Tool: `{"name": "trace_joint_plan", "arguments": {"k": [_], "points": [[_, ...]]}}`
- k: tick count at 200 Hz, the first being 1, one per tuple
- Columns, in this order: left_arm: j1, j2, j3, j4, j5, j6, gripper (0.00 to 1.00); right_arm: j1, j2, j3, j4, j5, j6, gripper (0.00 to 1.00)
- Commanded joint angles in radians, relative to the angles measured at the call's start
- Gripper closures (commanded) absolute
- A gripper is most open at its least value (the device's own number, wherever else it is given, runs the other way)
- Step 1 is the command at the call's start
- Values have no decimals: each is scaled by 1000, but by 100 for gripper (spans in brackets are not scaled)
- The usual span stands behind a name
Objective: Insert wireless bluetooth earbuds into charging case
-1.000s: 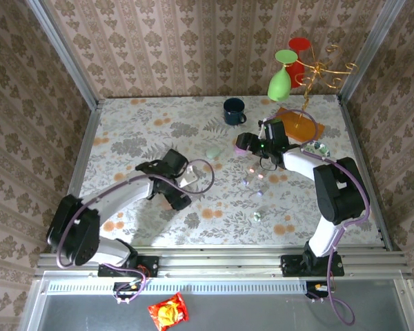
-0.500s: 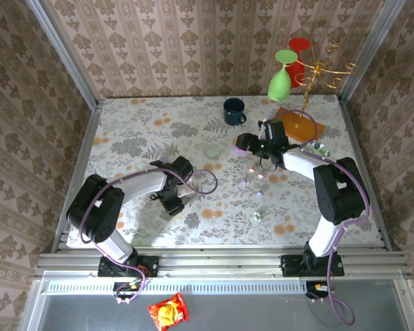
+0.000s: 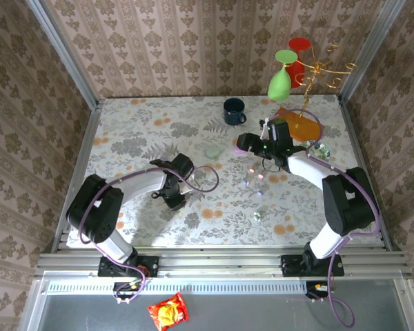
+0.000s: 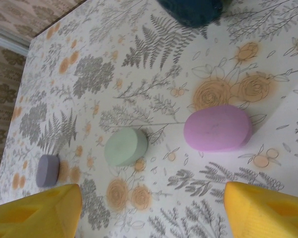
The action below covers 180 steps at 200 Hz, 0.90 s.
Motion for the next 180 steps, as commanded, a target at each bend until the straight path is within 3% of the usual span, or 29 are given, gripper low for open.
{"name": "trace_joint_plan", "arguments": {"k": [1,43,81,109,180], "points": [[-2,-72,28,149,56,31,67,25,-76,-29,-70,-58,-72,23],[7,-144,-16,449,301,79,67,63,-134,-61,-71,-251,-92,23],[5,-181,-92,666,406,123,68,106,-126,-42,-84,-385,-110,23],[-2,-205,-148,782,431,150,68,135,-107,-31,-85,-423,-111,23],[-3,-214,-159,825,442,153,68,198,-65,-20,-94,-415,-116,25]]}}
